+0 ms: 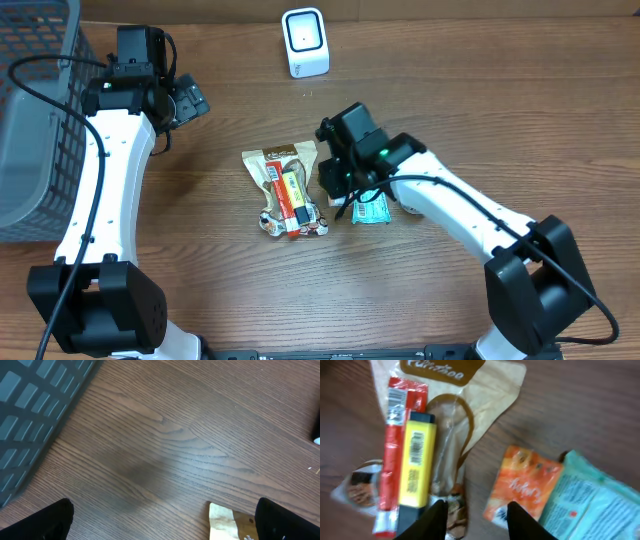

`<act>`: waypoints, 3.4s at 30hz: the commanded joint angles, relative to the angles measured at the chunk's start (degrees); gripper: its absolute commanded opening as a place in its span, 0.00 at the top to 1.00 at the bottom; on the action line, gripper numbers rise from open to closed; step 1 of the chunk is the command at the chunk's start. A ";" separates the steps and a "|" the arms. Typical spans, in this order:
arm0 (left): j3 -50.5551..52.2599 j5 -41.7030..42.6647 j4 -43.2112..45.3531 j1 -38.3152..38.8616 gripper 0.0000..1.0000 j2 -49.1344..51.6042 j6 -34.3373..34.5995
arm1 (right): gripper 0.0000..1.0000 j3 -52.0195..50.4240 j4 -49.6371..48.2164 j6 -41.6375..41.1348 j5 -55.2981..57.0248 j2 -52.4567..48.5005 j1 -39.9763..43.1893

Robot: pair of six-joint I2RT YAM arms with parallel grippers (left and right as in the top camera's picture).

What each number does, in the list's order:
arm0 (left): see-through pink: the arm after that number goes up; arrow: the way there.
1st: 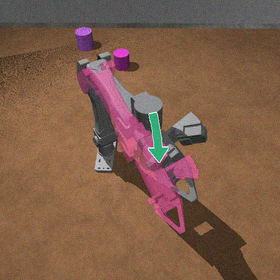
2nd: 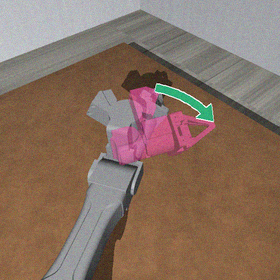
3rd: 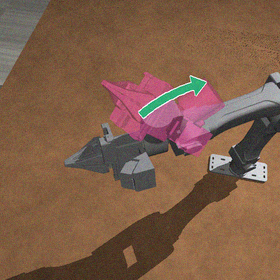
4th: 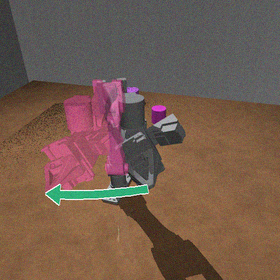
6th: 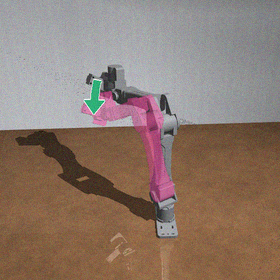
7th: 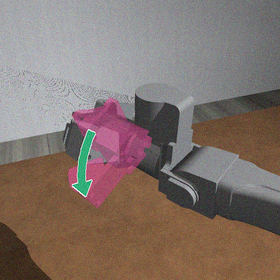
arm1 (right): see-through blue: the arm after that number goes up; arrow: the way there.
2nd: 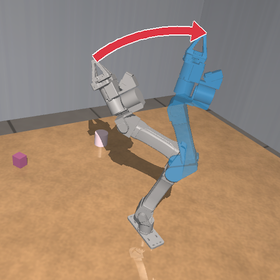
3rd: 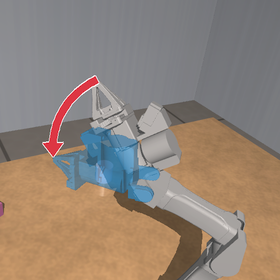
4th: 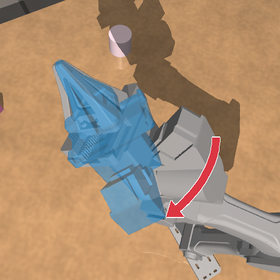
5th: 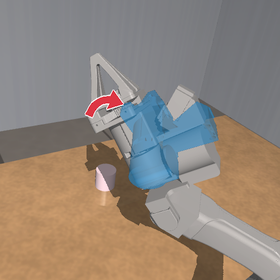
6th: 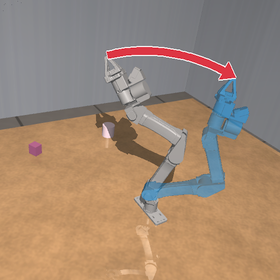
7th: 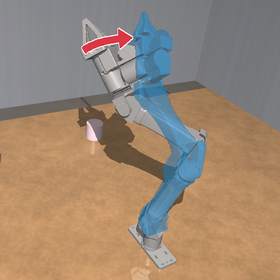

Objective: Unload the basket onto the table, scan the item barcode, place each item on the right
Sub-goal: 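Lower the right gripper and close it on the orange box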

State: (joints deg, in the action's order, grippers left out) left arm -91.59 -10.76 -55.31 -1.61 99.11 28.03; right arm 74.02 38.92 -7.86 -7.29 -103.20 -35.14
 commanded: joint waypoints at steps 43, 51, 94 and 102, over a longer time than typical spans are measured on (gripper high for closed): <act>-0.31 -0.13 0.04 -0.24 0.00 -0.50 -1.25 | 0.47 1.84 -1.01 -9.70 13.27 -7.93 -3.80; -0.31 -0.13 0.04 -0.24 0.00 -0.50 -1.25 | 0.44 6.95 6.43 -9.75 12.98 -7.98 -4.02; -0.31 -0.13 0.04 -0.24 0.00 -0.50 -1.25 | 0.46 4.35 2.05 -9.75 11.72 -7.34 -4.24; -0.31 -0.13 0.04 -0.24 0.00 -0.50 -1.25 | 0.44 3.02 0.96 -9.73 18.32 -9.64 -5.14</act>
State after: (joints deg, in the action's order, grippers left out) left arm -91.59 -10.76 -55.31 -1.61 99.11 28.03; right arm 77.54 40.32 -17.74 7.14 -111.42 -39.29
